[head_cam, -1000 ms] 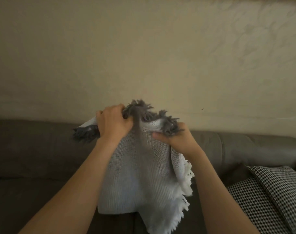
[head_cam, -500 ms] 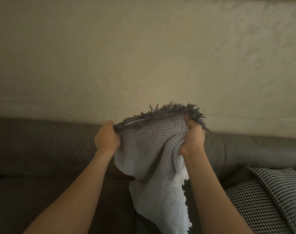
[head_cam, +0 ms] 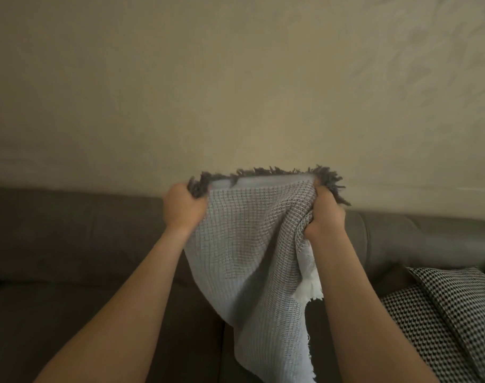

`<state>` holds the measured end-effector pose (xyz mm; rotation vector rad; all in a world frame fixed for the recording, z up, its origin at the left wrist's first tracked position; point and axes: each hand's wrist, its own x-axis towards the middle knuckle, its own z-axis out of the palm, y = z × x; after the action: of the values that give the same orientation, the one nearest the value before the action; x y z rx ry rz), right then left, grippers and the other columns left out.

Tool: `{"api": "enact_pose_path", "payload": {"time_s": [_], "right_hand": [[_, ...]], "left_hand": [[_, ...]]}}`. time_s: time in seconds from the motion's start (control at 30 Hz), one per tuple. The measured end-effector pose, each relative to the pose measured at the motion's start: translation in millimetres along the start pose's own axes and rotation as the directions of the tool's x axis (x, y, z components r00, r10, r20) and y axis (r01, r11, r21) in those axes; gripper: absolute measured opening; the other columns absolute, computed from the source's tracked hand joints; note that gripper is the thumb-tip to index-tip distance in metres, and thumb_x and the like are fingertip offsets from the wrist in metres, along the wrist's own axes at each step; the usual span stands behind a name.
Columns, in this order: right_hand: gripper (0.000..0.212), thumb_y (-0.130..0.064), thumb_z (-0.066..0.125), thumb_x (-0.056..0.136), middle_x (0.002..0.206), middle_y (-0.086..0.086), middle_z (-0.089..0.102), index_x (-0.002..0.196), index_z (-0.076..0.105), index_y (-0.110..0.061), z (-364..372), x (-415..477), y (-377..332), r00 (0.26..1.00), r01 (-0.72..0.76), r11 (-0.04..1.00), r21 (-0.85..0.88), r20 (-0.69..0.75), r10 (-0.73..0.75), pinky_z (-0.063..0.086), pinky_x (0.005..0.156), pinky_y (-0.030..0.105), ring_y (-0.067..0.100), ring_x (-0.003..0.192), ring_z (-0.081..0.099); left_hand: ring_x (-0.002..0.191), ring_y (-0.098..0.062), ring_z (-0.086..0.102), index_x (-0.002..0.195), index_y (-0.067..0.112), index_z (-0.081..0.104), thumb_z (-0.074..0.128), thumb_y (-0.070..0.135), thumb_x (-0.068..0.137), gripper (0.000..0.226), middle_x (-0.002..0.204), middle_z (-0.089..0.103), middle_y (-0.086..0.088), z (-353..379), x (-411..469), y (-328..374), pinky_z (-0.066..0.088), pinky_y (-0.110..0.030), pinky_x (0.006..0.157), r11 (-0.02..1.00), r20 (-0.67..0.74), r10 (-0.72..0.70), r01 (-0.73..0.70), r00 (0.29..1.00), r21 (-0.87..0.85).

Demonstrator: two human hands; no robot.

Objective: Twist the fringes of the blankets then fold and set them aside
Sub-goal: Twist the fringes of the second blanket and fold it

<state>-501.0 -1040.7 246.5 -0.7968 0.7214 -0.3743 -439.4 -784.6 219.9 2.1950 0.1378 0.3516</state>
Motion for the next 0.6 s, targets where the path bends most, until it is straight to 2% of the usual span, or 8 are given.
{"api": "enact_pose_path", "payload": {"time_s": [0.07, 0.13, 0.27, 0.33, 0.37, 0.43, 0.47, 0.6], "right_hand": [[0.015, -0.013, 0.077, 0.093, 0.097, 0.013, 0.074, 0.094, 0.062, -0.01, 1, -1, -2, 0.993, 0.117, 0.991, -0.064, 0.014, -0.117, 0.061, 0.078, 0.043, 0.026, 0.085, 0.071], [0.023, -0.001, 0.062, 0.097, 0.076, 0.006, 0.063, 0.078, 0.056, -0.013, 3, -3, -3, 0.951, 0.309, 0.94, -0.148, 0.018, -0.309, 0.047, 0.067, 0.037, 0.02, 0.074, 0.056], [0.024, -0.009, 0.069, 0.096, 0.067, 0.003, 0.059, 0.074, 0.06, -0.01, 6, -14, -3, 0.729, 0.684, 0.632, -0.365, 0.297, -0.617, 0.042, 0.063, 0.034, 0.013, 0.068, 0.05], [0.025, -0.025, 0.09, 0.083, 0.079, -0.002, 0.072, 0.094, 0.073, -0.01, 5, -21, 0, 0.661, 0.747, 0.471, -0.469, 0.596, -0.456, 0.05, 0.066, 0.027, 0.007, 0.073, 0.065], [0.054, -0.033, 0.097, 0.072, 0.095, -0.005, 0.074, 0.116, 0.072, -0.015, 4, -19, 3, 0.658, 0.753, 0.31, -0.58, 0.679, -0.326, 0.052, 0.073, 0.026, 0.007, 0.086, 0.068], [0.111, -0.037, 0.102, 0.058, 0.121, 0.002, 0.064, 0.152, 0.046, -0.022, -2, -13, 10, 0.757, 0.649, -0.048, -0.759, 0.651, -0.064, 0.054, 0.09, 0.036, 0.023, 0.11, 0.063], [0.113, -0.032, 0.102, 0.056, 0.123, 0.005, 0.062, 0.152, 0.044, -0.022, -6, -10, 14, 0.818, 0.572, -0.194, -0.797, 0.573, 0.057, 0.055, 0.093, 0.041, 0.029, 0.111, 0.062], [0.034, -0.016, 0.079, 0.075, 0.107, 0.01, 0.069, 0.106, 0.067, -0.016, -10, -14, 26, 0.874, 0.486, -0.459, -0.744, 0.406, 0.267, 0.055, 0.073, 0.038, 0.034, 0.096, 0.069]], "left_hand": [[0.07, -0.036, 0.066, 0.065, 0.018, 0.057, 0.066, 0.022, 0.096, 0.032, 0.063, 0.059, -0.004, -9, 10, 17, 0.039, -0.035, 0.057, 0.998, -0.154, 0.052, -0.047, 0.987, 0.035], [0.068, -0.038, 0.063, 0.07, 0.018, 0.058, 0.059, 0.013, 0.091, 0.022, 0.067, 0.062, -0.01, -20, 18, 36, 0.037, -0.039, 0.057, 0.988, -0.335, 0.148, -0.156, 0.93, 0.004], [0.059, -0.014, 0.056, 0.094, 0.017, 0.078, 0.059, 0.01, 0.091, 0.021, 0.071, 0.069, 0.003, -33, 17, 76, 0.032, -0.027, 0.054, 0.908, -0.499, 0.352, -0.419, 0.792, -0.025], [0.059, -0.012, 0.055, 0.1, 0.017, 0.081, 0.061, 0.007, 0.09, 0.024, 0.073, 0.073, 0.001, -32, 15, 85, 0.029, -0.022, 0.056, 0.89, -0.523, 0.374, -0.454, 0.766, -0.029], [0.06, -0.015, 0.057, 0.101, 0.018, 0.081, 0.062, 0.007, 0.089, 0.025, 0.074, 0.074, -0.001, -31, 14, 84, 0.028, -0.021, 0.057, 0.893, -0.524, 0.372, -0.449, 0.766, -0.021], [0.066, -0.02, 0.064, 0.104, 0.021, 0.082, 0.061, 0.009, 0.09, 0.028, 0.078, 0.077, -0.002, -30, 13, 78, 0.031, -0.023, 0.058, 0.908, -0.506, 0.364, -0.419, 0.782, 0.005], [0.068, -0.023, 0.066, 0.105, 0.023, 0.081, 0.06, 0.011, 0.09, 0.029, 0.079, 0.077, -0.003, -30, 14, 75, 0.033, -0.025, 0.059, 0.913, -0.501, 0.36, -0.407, 0.787, 0.017], [0.067, -0.028, 0.066, 0.106, 0.023, 0.081, 0.057, 0.011, 0.092, 0.029, 0.078, 0.075, -0.002, -30, 15, 59, 0.039, -0.032, 0.055, 0.915, -0.457, 0.382, -0.399, 0.803, 0.063]]}}
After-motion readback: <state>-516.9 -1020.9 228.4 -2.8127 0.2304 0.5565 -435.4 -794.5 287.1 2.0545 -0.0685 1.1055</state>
